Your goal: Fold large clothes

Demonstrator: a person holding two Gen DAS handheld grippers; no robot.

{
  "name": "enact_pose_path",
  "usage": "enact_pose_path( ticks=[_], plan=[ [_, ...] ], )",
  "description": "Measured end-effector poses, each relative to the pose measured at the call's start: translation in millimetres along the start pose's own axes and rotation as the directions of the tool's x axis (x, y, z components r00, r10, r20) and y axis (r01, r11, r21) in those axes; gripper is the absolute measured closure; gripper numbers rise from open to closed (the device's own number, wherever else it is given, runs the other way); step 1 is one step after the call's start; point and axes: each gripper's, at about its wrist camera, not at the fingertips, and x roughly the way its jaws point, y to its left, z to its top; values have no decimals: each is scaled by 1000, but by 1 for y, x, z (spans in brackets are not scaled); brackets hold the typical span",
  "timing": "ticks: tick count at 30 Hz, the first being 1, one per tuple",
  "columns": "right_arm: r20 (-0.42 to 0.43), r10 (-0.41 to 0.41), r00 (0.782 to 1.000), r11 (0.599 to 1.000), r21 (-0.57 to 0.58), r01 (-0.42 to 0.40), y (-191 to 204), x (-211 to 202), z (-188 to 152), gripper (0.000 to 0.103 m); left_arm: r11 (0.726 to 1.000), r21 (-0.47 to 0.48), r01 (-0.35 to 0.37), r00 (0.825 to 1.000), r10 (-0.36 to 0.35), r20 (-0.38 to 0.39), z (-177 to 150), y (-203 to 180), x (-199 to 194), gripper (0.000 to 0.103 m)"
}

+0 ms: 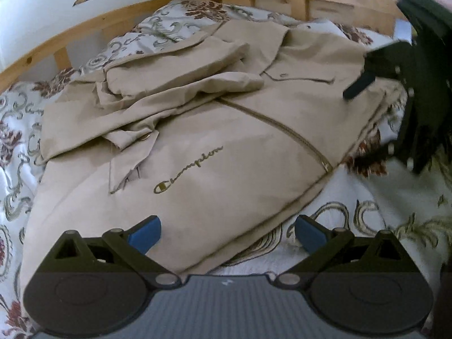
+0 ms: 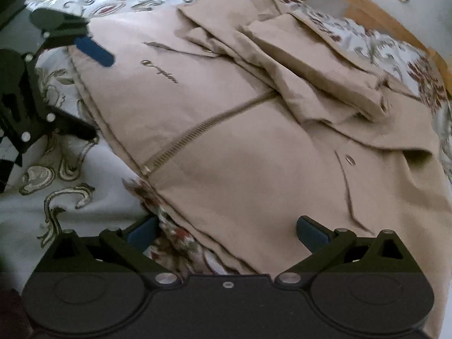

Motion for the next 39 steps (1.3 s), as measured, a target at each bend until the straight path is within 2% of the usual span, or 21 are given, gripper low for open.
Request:
enact_pose_path(
  ticks=[3,6,9,10,12,14,16,17,18,19,20,21,23,25,29,32,35,36,37,39],
  plan=[
    [-15,-12,1000,1000,3,12,-4,-1,-1,1,999,29,-28,1000,29,-9,-2,-1,0,1],
    [-36,-87,996,994,-63,84,1,3,-2,1,995,46,-90,996,90,-20,-4,-1,4,0],
    [-27,-117,993,992,-50,116,-4,1,-5,1,984,59,-169,985,170,-22,-4,5,7,0],
    [-24,-122,992,992,-48,120,-5,2,-5,1,983,53,-173,984,175,-24,-4,7,7,3],
    [-7,-125,992,991,-51,125,-5,1,-5,1,985,45,-165,986,166,-20,-3,11,3,10],
    [15,-131,991,990,-57,132,-4,-1,-4,1,984,67,-167,986,166,22,-4,8,-5,24],
    [46,-135,990,989,-58,137,-3,-5,-4,1,968,120,-218,973,206,103,-6,-4,-15,30],
    [69,-129,989,989,-66,133,-1,-8,-4,1,957,153,-244,964,223,146,-6,-11,-20,36],
    [92,-111,990,990,-77,118,1,-11,-4,1,942,191,-275,953,241,186,-7,-18,-23,41],
    [114,-83,990,992,-88,94,5,-15,-3,1,928,227,-296,945,251,210,-6,-24,-23,50],
    [139,-46,989,993,-105,60,7,-19,-3,1,920,251,-301,944,250,217,-5,-28,-23,61],
    [157,-18,987,992,-119,37,10,-21,-2,1,919,262,-294,946,240,217,-1,-30,-22,66],
    [195,42,980,990,-142,-14,15,-27,-2,1,930,242,-277,950,227,216,5,-27,-23,79],
    [226,39,973,987,-159,-2,20,-29,1,1,944,197,-264,950,218,225,15,-22,-27,80],
    [324,-75,943,983,-137,126,22,-30,6,1,963,112,-244,949,213,232,30,-11,-34,80],
    [324,-140,936,967,-160,200,22,-24,6,1,968,64,-244,946,223,235,37,-5,-39,80],
    [281,-208,937,934,-226,275,24,-14,2,10,971,31,-236,947,223,232,40,0,-41,80],
    [267,-238,934,924,-235,302,23,-10,1,20,972,26,-233,948,221,230,40,0,-41,80],
    [265,-261,928,919,-226,323,20,-9,1,38,973,24,-229,949,218,227,39,0,-40,79],
    [292,-273,917,933,-152,326,8,-14,4,49,972,14,-233,949,224,221,34,-2,-40,76]
  ],
)
